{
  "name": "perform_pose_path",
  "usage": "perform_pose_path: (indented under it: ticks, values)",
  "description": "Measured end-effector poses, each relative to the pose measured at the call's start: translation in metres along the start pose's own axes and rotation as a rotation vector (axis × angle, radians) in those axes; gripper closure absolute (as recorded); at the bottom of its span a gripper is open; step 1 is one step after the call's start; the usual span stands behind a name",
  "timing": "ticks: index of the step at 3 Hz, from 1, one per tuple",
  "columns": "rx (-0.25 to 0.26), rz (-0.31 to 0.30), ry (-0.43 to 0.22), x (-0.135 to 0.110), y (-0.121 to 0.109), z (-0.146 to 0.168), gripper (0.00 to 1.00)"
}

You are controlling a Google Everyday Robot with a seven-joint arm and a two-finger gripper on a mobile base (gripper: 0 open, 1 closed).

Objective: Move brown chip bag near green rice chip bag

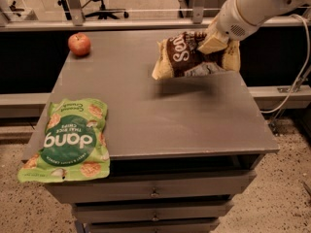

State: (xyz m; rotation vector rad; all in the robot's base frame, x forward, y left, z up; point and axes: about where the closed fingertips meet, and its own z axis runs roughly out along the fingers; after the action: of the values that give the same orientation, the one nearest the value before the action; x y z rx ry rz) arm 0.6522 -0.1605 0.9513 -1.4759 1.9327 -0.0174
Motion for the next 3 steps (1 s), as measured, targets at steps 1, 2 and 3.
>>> perform_pose_path:
  ticks: [1, 2, 3]
  values:
    - [-0.062, -0.020, -0.060, -0.033, 0.036, -0.017, 1.00]
    - [-0.130, -0.036, -0.110, -0.057, 0.070, -0.019, 1.00]
    - [-0.205, -0.055, -0.165, -0.080, 0.105, -0.011, 1.00]
